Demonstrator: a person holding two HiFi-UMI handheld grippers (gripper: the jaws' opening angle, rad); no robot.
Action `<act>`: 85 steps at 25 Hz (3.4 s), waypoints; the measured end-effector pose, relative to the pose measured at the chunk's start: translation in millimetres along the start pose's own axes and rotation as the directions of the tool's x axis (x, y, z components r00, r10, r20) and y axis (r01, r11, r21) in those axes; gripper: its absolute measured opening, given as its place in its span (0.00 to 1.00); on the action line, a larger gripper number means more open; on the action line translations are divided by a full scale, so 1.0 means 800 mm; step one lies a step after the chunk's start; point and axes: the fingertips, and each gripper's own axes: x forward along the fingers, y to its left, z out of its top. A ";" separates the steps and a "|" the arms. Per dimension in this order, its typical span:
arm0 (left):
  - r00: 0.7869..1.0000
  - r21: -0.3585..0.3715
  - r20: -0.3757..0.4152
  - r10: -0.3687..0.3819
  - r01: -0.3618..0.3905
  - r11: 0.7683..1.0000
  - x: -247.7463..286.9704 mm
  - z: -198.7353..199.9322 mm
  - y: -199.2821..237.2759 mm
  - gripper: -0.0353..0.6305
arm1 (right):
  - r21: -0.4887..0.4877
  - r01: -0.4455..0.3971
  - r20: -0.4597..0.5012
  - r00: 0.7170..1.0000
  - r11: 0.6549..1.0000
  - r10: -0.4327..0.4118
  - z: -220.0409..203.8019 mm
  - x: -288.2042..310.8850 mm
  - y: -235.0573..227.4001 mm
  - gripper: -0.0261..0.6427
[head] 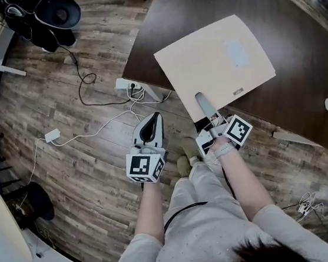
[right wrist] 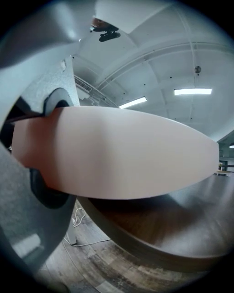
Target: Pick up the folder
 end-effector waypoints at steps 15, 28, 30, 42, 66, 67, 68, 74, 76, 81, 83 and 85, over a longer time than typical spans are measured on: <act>0.999 0.016 0.043 -0.011 0.011 1.000 0.002 0.038 -0.031 0.05 | -0.151 0.052 0.023 0.999 0.987 -0.049 0.050 -0.053 0.025 0.43; 0.997 0.041 0.067 -0.035 0.032 0.999 0.000 0.070 -0.048 0.05 | -0.279 -0.003 0.014 1.000 0.960 0.007 0.080 -0.067 0.077 0.43; 0.997 0.042 0.068 -0.037 0.034 0.999 -0.003 0.074 -0.050 0.05 | -0.291 0.009 0.024 1.000 0.957 -0.002 0.083 -0.071 0.082 0.43; 0.996 0.041 0.082 -0.033 0.030 0.999 -0.003 0.087 -0.057 0.05 | -0.388 0.093 0.067 0.995 0.917 -0.073 0.112 -0.097 0.085 0.43; 0.993 0.053 0.108 -0.036 0.030 0.998 0.003 0.128 -0.069 0.05 | -0.554 0.164 0.134 0.985 0.816 -0.107 0.156 -0.129 0.113 0.43; 0.993 0.053 0.109 -0.036 0.030 0.998 0.004 0.130 -0.069 0.05 | -0.556 0.166 0.139 0.985 0.815 -0.105 0.158 -0.129 0.114 0.43; 0.993 0.054 0.110 -0.037 0.031 0.998 0.005 0.131 -0.069 0.05 | -0.556 0.168 0.144 0.984 0.814 -0.104 0.160 -0.129 0.115 0.43; 0.992 0.062 0.117 -0.041 0.034 0.997 0.012 0.138 -0.067 0.05 | -0.567 0.180 0.166 0.981 0.804 -0.103 0.171 -0.130 0.117 0.43; 0.992 0.063 0.119 -0.038 0.031 0.998 0.011 0.143 -0.064 0.05 | -0.571 0.184 0.172 0.980 0.800 -0.103 0.173 -0.130 0.121 0.43; 0.991 0.056 0.127 -0.031 0.024 0.998 0.009 0.148 -0.062 0.05 | -0.576 0.189 0.182 0.978 0.795 -0.101 0.176 -0.134 0.125 0.43; 0.991 0.057 0.131 -0.031 0.024 0.998 0.009 0.150 -0.061 0.05 | -0.580 0.194 0.184 0.977 0.791 -0.104 0.177 -0.135 0.125 0.43; 0.990 0.059 0.134 -0.033 0.025 0.998 0.009 0.152 -0.060 0.05 | -0.588 0.199 0.186 0.977 0.784 -0.107 0.176 -0.136 0.126 0.43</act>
